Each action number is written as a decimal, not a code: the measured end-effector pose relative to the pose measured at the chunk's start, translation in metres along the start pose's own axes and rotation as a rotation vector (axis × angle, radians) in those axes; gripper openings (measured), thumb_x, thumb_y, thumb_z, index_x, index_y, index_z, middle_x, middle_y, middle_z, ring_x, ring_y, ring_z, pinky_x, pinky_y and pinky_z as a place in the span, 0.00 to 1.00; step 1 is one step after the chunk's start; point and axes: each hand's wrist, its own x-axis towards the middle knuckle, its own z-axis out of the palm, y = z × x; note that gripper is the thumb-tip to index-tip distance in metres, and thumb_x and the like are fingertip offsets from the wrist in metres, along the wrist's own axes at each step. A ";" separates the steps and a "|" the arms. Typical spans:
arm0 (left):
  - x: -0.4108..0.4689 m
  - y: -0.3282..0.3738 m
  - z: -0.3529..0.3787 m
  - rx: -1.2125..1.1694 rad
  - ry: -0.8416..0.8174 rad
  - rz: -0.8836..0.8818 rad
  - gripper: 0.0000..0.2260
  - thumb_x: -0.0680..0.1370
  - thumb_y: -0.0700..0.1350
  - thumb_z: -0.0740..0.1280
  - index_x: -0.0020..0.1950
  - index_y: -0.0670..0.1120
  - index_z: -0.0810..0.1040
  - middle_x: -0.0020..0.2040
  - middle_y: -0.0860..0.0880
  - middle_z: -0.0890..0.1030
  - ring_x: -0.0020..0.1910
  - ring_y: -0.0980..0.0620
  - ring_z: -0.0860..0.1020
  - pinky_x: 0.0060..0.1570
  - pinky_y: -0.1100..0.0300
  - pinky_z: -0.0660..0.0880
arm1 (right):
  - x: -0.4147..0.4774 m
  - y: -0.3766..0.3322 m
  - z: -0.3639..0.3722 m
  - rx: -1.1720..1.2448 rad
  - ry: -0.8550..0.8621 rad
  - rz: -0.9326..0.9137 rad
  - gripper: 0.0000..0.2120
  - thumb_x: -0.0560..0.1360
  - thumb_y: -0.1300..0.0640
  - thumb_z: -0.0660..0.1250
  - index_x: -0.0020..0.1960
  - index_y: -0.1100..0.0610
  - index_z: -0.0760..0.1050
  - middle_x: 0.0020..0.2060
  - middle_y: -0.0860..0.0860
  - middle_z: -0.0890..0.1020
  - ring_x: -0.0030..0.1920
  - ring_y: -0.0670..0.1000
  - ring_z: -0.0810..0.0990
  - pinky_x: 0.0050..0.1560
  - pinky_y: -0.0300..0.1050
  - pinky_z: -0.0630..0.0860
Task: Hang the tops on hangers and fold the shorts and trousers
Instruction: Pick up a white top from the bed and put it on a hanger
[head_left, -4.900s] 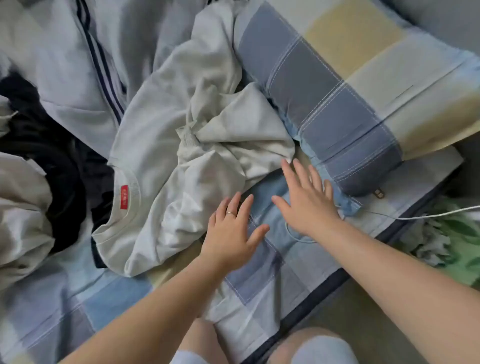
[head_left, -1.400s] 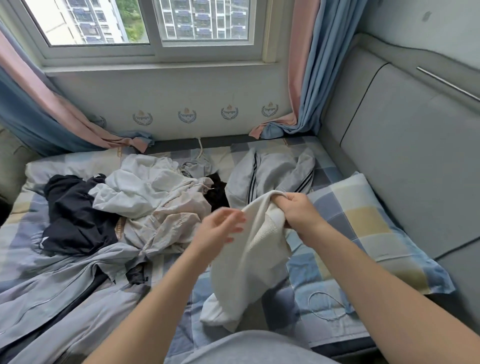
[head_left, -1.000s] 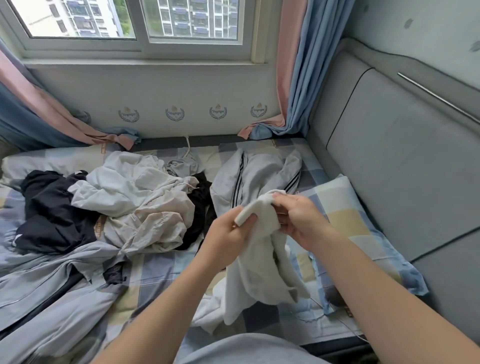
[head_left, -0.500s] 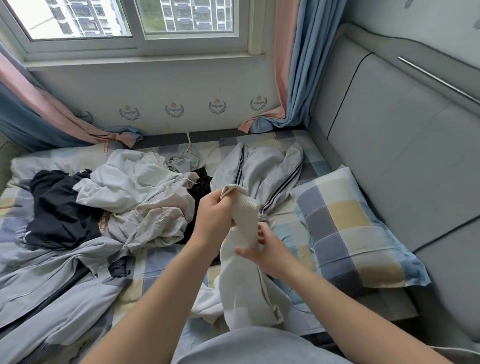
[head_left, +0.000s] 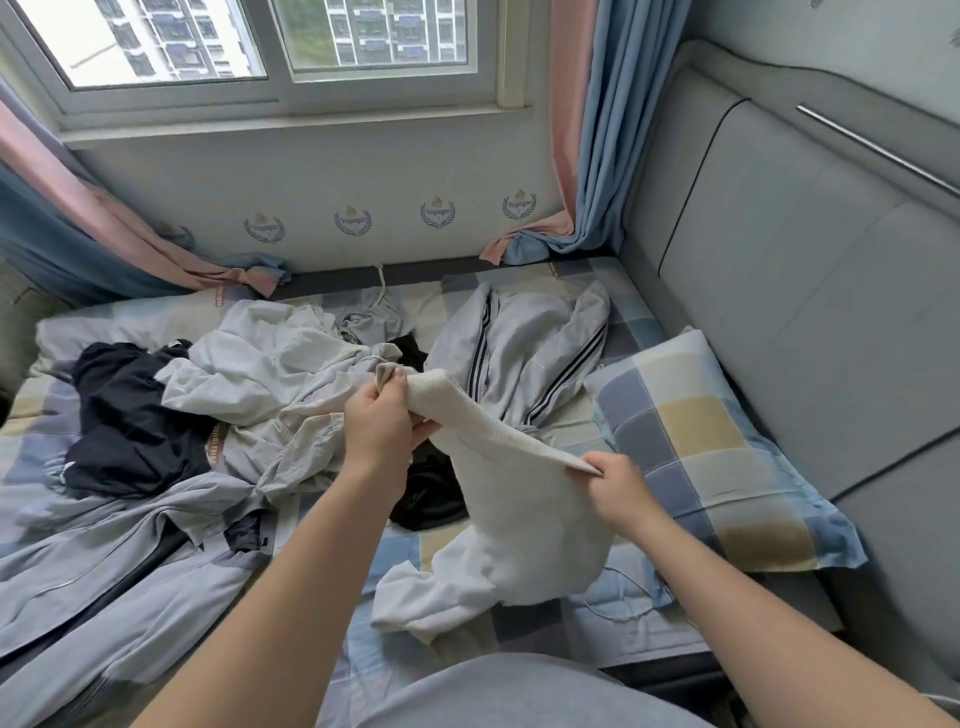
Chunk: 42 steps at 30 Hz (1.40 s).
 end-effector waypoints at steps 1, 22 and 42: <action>0.001 -0.004 -0.002 0.027 -0.014 -0.037 0.07 0.84 0.43 0.61 0.51 0.43 0.77 0.54 0.39 0.81 0.51 0.43 0.83 0.38 0.54 0.82 | 0.000 -0.005 -0.009 0.052 0.009 -0.033 0.09 0.77 0.66 0.64 0.38 0.64 0.76 0.31 0.55 0.75 0.35 0.51 0.70 0.36 0.47 0.62; -0.021 -0.032 0.027 0.690 -0.550 0.574 0.13 0.81 0.48 0.63 0.44 0.38 0.75 0.35 0.48 0.72 0.36 0.55 0.69 0.39 0.53 0.67 | -0.048 -0.110 -0.087 0.396 -0.174 -0.384 0.30 0.77 0.39 0.61 0.36 0.67 0.66 0.27 0.53 0.64 0.27 0.52 0.61 0.29 0.44 0.60; 0.021 0.009 0.006 0.550 -0.082 0.408 0.15 0.85 0.49 0.60 0.40 0.46 0.72 0.35 0.53 0.71 0.31 0.61 0.68 0.33 0.64 0.66 | -0.031 -0.060 -0.049 0.485 -0.256 -0.031 0.09 0.76 0.62 0.73 0.53 0.67 0.80 0.46 0.59 0.86 0.44 0.54 0.84 0.46 0.48 0.79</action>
